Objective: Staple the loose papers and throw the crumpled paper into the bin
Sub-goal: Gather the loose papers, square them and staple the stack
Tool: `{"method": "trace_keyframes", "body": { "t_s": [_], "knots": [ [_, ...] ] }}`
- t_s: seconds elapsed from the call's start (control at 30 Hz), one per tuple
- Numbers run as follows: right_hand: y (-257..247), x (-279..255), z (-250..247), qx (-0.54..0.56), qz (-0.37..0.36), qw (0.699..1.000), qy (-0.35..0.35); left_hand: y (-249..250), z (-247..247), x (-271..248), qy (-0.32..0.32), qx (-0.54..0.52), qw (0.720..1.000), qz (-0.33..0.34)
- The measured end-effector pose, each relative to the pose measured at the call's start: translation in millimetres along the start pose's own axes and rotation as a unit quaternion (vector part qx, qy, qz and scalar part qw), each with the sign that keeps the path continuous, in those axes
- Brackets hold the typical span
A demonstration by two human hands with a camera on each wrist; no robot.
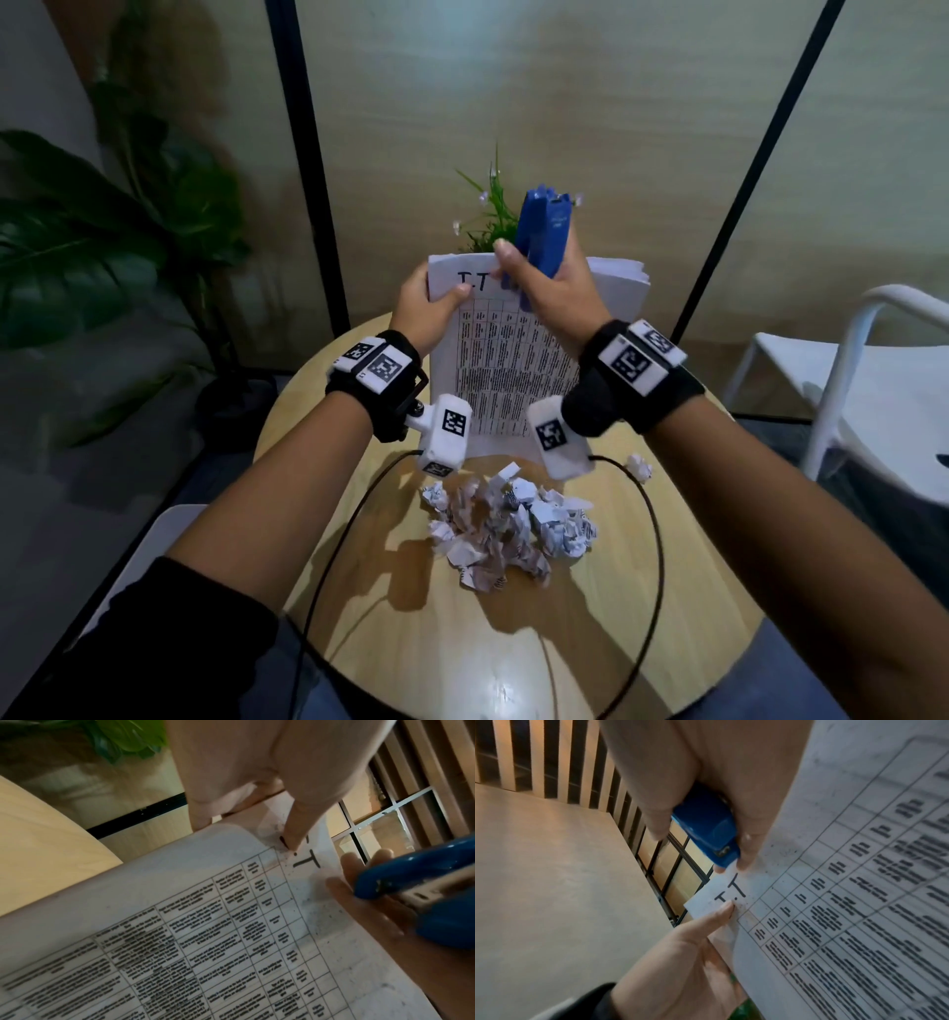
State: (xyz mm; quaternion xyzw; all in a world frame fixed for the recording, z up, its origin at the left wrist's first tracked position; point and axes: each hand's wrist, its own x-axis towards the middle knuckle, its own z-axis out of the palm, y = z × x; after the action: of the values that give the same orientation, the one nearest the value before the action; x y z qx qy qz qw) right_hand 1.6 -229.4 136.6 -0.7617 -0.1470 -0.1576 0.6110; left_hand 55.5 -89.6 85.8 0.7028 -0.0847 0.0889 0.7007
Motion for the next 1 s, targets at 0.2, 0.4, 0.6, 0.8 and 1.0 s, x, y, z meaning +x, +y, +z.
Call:
{"method": "trace_keyframes", "body": {
  "t_s": [0.2, 0.4, 0.6, 0.8, 1.0],
  "knots": [
    [6, 17, 20, -0.028, -0.077, 0.994, 0.07, -1, -4, -3, -0.026, -0.015, 1.0, 0.003],
    [10, 19, 28, -0.131, -0.192, 0.971, 0.063, -1, -8, -3, -0.065, -0.011, 0.998, 0.0],
    [10, 29, 15, -0.251, -0.204, 0.942, 0.082, -1, -10, -5, -0.073, -0.017, 0.997, -0.008],
    [14, 32, 26, -0.331, -0.188, 0.923, 0.06, 0, -4, -9, -0.104, -0.034, 0.993, -0.038],
    [8, 30, 54, -0.305, -0.197, 0.931, 0.046, 25, 10, -17, -0.026, -0.125, 0.991, -0.038]
  ]
}}
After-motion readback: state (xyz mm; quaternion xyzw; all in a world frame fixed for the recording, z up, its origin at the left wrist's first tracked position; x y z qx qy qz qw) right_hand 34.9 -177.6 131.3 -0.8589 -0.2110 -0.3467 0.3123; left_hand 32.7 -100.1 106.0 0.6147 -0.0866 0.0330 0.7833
